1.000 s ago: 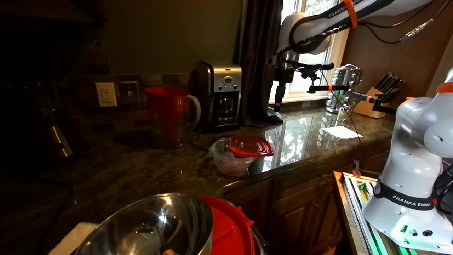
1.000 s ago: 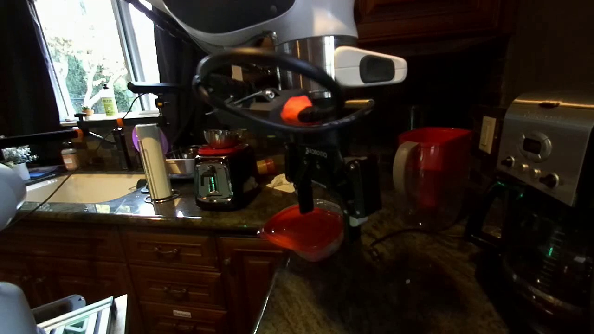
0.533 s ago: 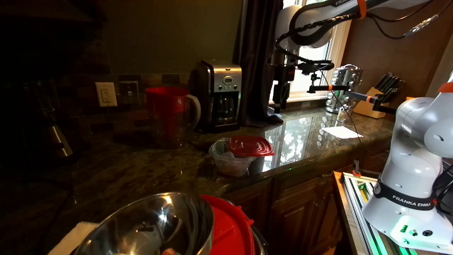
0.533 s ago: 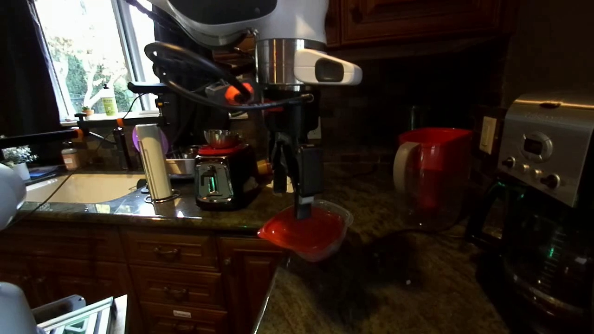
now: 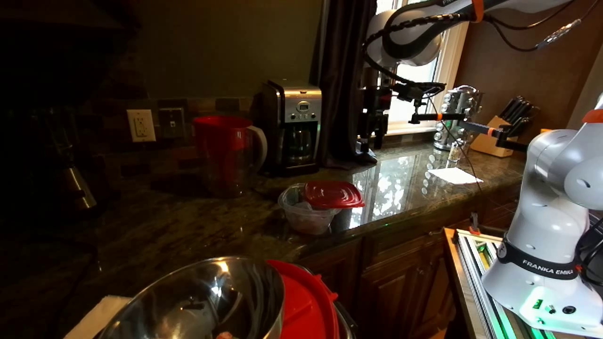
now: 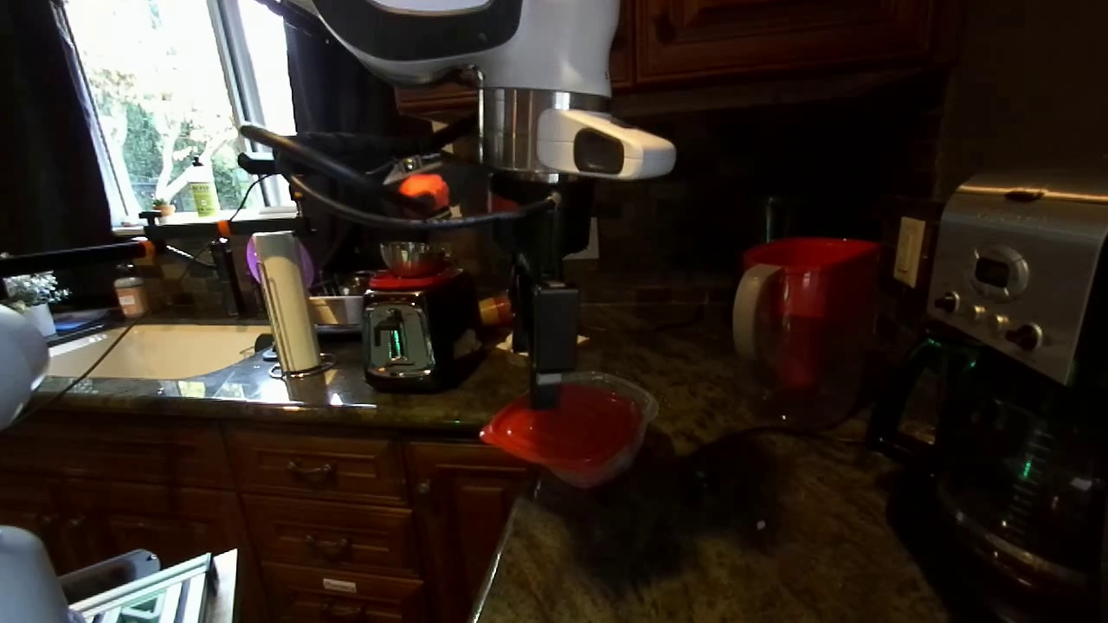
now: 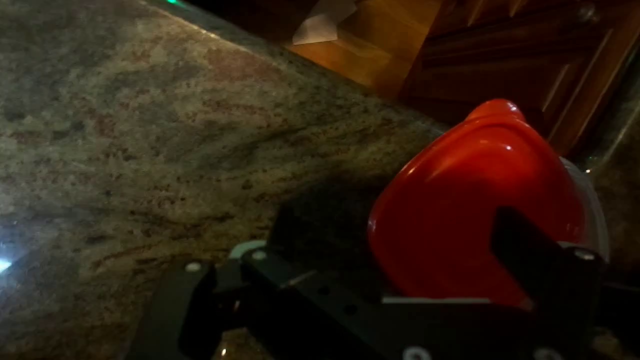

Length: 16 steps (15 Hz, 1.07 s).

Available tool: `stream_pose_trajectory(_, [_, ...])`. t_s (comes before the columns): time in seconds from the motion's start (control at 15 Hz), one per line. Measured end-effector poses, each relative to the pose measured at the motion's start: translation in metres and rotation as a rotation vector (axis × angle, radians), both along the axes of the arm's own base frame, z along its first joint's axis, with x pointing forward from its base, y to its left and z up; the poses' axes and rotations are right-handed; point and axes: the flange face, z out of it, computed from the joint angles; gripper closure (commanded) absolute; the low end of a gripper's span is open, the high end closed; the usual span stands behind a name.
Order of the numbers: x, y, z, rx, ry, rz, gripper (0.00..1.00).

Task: Fix up the lid on the container

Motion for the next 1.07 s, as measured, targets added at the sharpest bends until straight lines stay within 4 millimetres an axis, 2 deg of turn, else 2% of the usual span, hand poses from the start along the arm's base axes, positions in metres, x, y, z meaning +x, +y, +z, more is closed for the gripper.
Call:
stream_pose_trajectory(0.27, [0.008, 0.026, -0.011, 0.072, 0.039, -0.193, 0.0])
stream_pose_trajectory(0.53, [0.018, 0.049, -0.026, 0.032, 0.033, -0.395, 0.0])
stream_pose_trajectory(0.73, [0.019, 0.065, -0.036, -0.012, 0.049, -0.542, 0.0])
stream_pose_trajectory(0.8, [0.018, 0.068, -0.038, -0.032, 0.058, -0.59, 0.0])
stream_pose_trajectory(1.07, [0.019, 0.07, -0.037, -0.036, 0.056, -0.594, 0.0])
